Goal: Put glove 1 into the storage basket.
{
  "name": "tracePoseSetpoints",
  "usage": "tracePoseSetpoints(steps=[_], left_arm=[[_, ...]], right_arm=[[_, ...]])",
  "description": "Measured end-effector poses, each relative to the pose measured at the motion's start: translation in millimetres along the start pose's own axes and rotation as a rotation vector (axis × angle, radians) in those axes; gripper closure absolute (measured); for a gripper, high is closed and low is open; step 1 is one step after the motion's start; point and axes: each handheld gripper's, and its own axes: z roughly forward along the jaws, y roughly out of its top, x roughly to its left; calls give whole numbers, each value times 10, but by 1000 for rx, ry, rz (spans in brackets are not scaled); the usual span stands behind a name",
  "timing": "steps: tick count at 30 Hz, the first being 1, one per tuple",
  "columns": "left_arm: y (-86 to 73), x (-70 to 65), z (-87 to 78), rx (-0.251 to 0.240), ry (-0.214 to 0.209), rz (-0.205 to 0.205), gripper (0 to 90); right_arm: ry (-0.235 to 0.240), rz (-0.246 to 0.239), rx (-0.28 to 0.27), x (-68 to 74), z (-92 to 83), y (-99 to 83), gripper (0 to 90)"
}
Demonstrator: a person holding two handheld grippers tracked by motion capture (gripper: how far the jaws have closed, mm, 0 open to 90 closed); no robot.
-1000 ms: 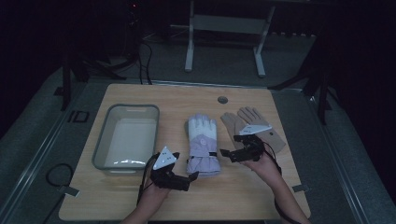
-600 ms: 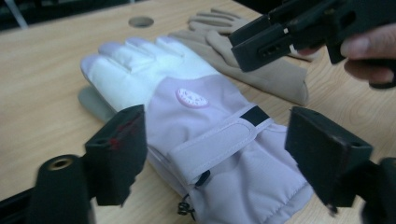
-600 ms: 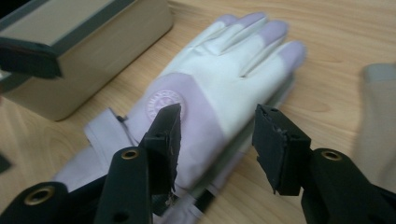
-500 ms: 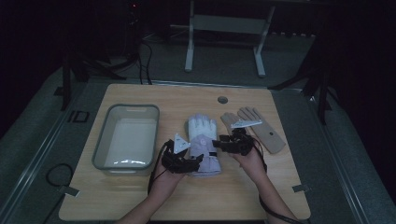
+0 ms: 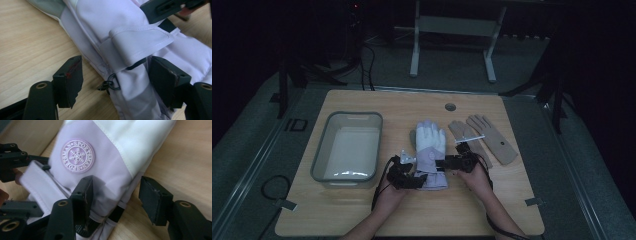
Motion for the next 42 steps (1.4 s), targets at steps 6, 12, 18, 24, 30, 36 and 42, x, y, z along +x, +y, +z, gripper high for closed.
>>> tracePoseSetpoints(steps=[6,12,18,24,30,36,42], left_arm=[[-33,73,44,2,-40,-15,311],[-51,131,75,5,-77,-25,310],[-30,143,87,28,-83,-33,309],[14,155,93,65,-126,-38,397],[42,127,66,75,-124,-33,541],[121,33,28,98,-86,48,694],[210,51,-24,115,-102,61,730]], right_arm=[[70,69,17,-116,77,-13,414],[113,56,50,-104,112,9,592],[-155,-220,57,306,76,23,747],[-242,-279,38,432,95,-17,754],[-263,-295,32,464,103,-25,763],[-271,-297,44,497,83,-4,785],[-271,-292,28,530,21,23,787]])
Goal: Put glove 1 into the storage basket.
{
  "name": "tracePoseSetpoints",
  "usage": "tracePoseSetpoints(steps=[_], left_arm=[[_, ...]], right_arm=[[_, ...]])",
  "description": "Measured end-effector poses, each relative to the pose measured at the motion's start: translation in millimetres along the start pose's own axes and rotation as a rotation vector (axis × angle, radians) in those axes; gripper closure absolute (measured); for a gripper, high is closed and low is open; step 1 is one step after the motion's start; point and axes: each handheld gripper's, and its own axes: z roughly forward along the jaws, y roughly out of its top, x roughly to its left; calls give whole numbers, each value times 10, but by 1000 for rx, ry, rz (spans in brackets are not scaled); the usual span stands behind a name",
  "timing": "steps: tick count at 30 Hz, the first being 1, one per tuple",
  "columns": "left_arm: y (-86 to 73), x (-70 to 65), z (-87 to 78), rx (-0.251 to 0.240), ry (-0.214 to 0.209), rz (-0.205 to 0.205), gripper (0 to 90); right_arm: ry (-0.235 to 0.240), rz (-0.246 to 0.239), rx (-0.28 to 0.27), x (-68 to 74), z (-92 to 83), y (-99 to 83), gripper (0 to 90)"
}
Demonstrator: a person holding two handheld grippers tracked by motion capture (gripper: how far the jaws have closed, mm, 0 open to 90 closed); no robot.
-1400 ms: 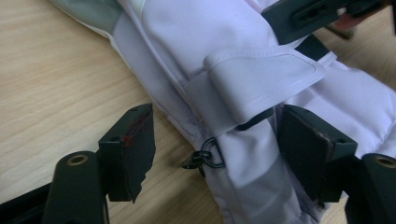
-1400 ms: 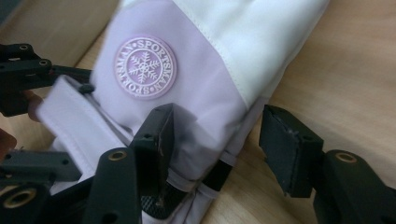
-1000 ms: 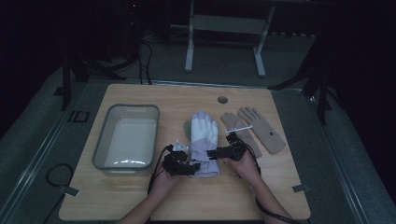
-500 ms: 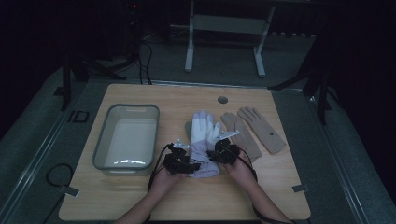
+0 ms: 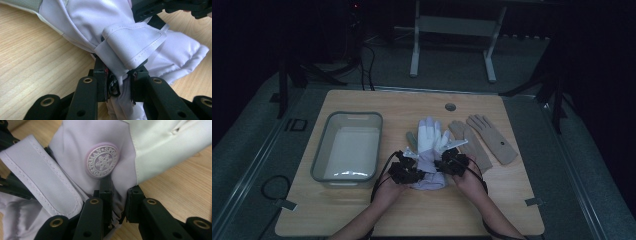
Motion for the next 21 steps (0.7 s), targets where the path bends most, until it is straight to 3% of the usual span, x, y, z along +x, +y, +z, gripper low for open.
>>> tracePoseSetpoints(steps=[21], left_arm=[[386,55,-596,-9,17,81,734]], right_arm=[[17,10,-87,77,-383,480,788]])
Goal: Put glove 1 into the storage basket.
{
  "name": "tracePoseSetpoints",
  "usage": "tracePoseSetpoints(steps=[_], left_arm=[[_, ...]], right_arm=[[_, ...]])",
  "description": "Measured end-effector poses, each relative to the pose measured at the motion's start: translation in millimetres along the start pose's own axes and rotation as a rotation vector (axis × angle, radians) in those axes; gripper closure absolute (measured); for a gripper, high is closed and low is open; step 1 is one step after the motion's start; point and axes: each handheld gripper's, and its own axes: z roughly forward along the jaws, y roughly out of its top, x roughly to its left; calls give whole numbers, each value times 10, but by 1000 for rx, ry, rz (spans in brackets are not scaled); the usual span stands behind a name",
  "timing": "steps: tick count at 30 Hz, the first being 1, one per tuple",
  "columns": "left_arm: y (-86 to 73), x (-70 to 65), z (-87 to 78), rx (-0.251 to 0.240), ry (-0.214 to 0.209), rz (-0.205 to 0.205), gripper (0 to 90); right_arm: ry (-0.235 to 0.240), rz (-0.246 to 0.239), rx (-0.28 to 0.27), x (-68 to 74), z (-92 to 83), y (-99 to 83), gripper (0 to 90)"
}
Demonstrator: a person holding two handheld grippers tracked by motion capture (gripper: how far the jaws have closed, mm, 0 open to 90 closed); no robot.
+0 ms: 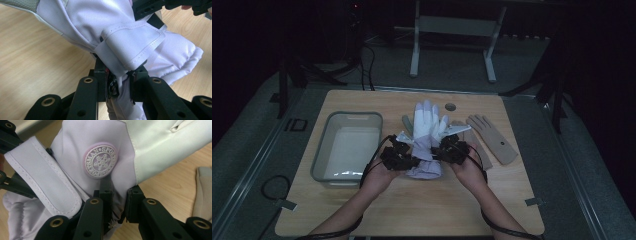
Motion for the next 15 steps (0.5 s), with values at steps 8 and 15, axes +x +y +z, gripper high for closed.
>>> tracePoseSetpoints(steps=[8,15], left_arm=[[113,98,-240,0,12,32,733],[168,201,-445,14,32,41,732]], right_arm=[[12,-1,-37,59,-62,218,789],[25,7,-58,145,-57,403,788]])
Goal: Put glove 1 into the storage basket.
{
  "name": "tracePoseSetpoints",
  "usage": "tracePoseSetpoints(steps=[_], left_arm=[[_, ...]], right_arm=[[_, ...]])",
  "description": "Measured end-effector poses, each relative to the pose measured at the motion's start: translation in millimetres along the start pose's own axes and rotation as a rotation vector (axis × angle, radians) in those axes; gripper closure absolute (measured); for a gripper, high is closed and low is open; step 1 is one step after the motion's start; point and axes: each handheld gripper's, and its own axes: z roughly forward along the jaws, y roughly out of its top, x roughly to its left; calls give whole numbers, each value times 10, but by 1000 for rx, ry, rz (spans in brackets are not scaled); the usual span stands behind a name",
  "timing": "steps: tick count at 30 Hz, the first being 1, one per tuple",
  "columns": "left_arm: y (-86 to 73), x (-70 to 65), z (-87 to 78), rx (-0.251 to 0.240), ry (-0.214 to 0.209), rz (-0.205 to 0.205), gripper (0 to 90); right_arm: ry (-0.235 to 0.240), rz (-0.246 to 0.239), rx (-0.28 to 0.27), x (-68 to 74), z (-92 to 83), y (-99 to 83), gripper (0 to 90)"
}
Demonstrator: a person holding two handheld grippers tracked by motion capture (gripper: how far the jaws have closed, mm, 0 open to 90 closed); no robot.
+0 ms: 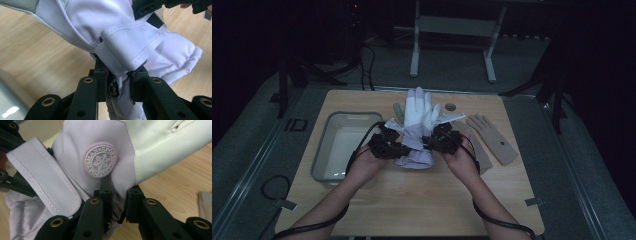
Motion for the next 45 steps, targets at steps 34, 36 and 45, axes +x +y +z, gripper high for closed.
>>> tracePoseSetpoints(steps=[34,36,45], left_arm=[[-743,918,-1170,97,120,-102,732],[-810,969,-1178,108,112,-105,732],[-1133,1126,-852,148,40,-132,729]], right_arm=[[151,-43,2,1159,909,903,788],[163,-30,13,1216,978,907,788],[168,8,114,1277,1322,679,788]])
